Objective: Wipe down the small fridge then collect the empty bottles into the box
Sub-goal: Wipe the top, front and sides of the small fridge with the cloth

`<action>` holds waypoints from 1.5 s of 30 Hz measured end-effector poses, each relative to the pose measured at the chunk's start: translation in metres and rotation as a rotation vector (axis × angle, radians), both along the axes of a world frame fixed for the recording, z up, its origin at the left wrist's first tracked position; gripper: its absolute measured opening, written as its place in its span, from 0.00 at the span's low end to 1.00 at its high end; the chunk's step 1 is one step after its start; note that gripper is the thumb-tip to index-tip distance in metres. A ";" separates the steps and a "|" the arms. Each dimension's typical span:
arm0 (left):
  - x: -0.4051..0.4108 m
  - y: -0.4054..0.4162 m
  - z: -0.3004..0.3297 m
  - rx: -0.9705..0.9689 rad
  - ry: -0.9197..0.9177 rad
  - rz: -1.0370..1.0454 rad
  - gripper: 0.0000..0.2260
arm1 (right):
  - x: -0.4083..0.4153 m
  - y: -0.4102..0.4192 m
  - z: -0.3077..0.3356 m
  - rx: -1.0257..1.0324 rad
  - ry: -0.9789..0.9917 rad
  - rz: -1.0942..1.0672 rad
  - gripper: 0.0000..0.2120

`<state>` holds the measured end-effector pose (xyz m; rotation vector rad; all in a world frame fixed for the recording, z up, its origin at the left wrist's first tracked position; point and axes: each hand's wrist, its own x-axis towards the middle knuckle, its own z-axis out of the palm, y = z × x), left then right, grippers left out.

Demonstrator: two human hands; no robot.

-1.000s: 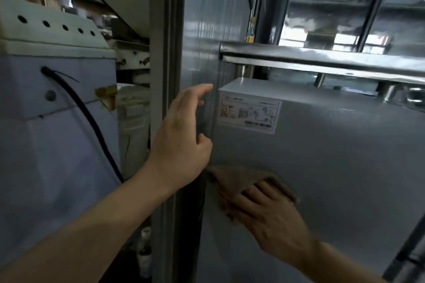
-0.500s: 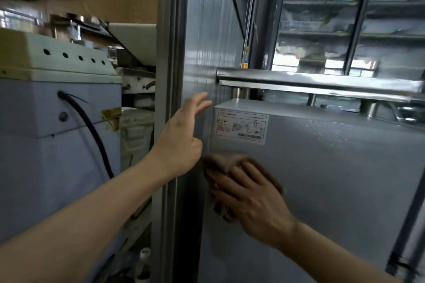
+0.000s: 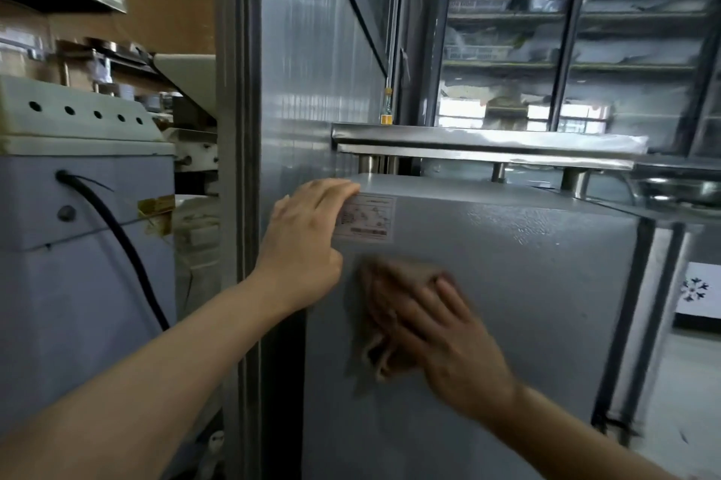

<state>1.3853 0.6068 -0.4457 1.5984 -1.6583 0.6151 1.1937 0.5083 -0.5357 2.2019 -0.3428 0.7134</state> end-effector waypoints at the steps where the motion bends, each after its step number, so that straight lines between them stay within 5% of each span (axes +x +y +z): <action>1: -0.002 0.000 0.001 0.007 0.009 0.014 0.34 | -0.009 0.000 -0.013 -0.012 0.083 -0.024 0.24; 4: -0.011 0.000 0.001 0.022 0.013 0.084 0.33 | -0.029 -0.003 -0.020 -0.050 0.164 -0.051 0.22; 10: -0.051 -0.021 -0.006 -0.010 -0.128 0.069 0.34 | -0.046 -0.020 0.048 -0.053 -0.309 -0.051 0.27; 13: -0.064 -0.033 -0.011 -0.047 -0.120 0.064 0.35 | -0.051 -0.024 0.031 -0.012 -0.407 -0.055 0.29; 19: -0.068 -0.037 -0.016 -0.049 -0.143 0.159 0.38 | -0.094 -0.018 -0.057 -0.023 -0.267 -0.108 0.29; 22: -0.074 -0.036 -0.014 -0.030 -0.126 0.191 0.38 | -0.100 -0.018 -0.030 -0.055 -0.255 -0.119 0.29; 28: -0.112 -0.049 -0.012 -0.061 -0.218 0.137 0.37 | -0.093 -0.030 0.042 -0.040 -0.581 -0.135 0.24; 35: -0.120 -0.052 -0.017 -0.081 -0.161 0.175 0.36 | -0.127 -0.024 -0.063 0.022 -0.485 -0.196 0.27; 45: -0.145 -0.066 -0.021 -0.226 -0.176 0.094 0.33 | -0.131 -0.033 0.036 -0.115 -0.794 -0.311 0.24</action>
